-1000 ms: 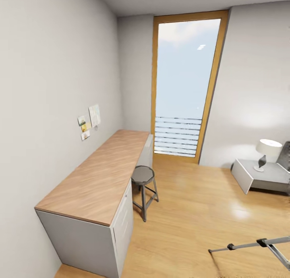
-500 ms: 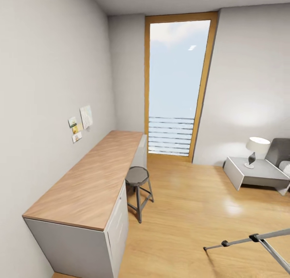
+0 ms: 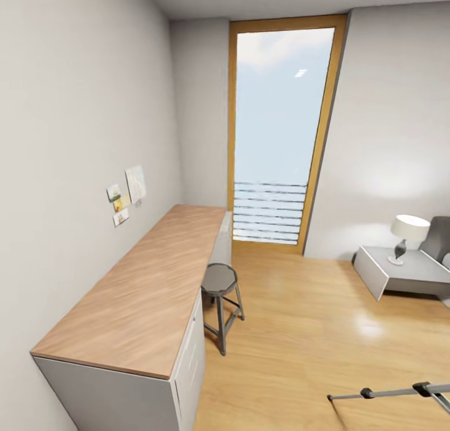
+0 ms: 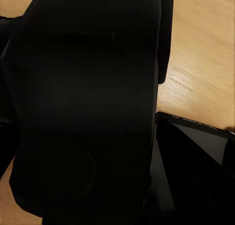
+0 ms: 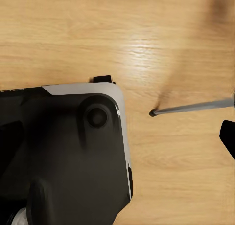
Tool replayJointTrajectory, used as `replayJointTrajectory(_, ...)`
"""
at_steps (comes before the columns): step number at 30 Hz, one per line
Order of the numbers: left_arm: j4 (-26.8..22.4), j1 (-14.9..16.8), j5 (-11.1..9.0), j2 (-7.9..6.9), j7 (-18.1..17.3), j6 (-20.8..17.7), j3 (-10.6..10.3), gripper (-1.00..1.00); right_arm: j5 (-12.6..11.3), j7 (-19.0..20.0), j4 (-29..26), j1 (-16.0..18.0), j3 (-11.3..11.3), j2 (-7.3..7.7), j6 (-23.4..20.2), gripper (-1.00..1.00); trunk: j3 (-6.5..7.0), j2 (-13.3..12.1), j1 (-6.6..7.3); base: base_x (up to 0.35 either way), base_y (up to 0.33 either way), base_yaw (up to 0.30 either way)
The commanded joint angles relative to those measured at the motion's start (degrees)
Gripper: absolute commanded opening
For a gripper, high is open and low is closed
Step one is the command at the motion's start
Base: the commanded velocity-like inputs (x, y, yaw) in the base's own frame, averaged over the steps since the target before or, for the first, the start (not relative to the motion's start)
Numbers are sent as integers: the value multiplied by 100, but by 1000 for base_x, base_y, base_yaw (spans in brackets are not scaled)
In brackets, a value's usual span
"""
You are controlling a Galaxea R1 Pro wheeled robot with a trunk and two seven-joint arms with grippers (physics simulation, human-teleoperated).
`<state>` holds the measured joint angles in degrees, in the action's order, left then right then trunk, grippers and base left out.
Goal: Attach the digital camera to the camera tripod in the bedroom.
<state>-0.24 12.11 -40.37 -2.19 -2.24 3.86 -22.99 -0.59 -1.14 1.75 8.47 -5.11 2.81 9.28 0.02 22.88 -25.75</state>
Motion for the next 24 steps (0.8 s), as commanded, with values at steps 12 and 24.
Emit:
replayJointTrajectory(12, 8, 2, -59, 0, -23, 18, -48, -100, -11, -1, 19, 6, -43, 0, 39, 100, -2, 4, -4, 65, 55, -10)
replayJointTrajectory(24, 6, 2, -66, 0, -22, 18, -44, -100, -11, -1, 19, 6, -43, 0, 39, 100, -2, 4, -4, 2, 2, -159)
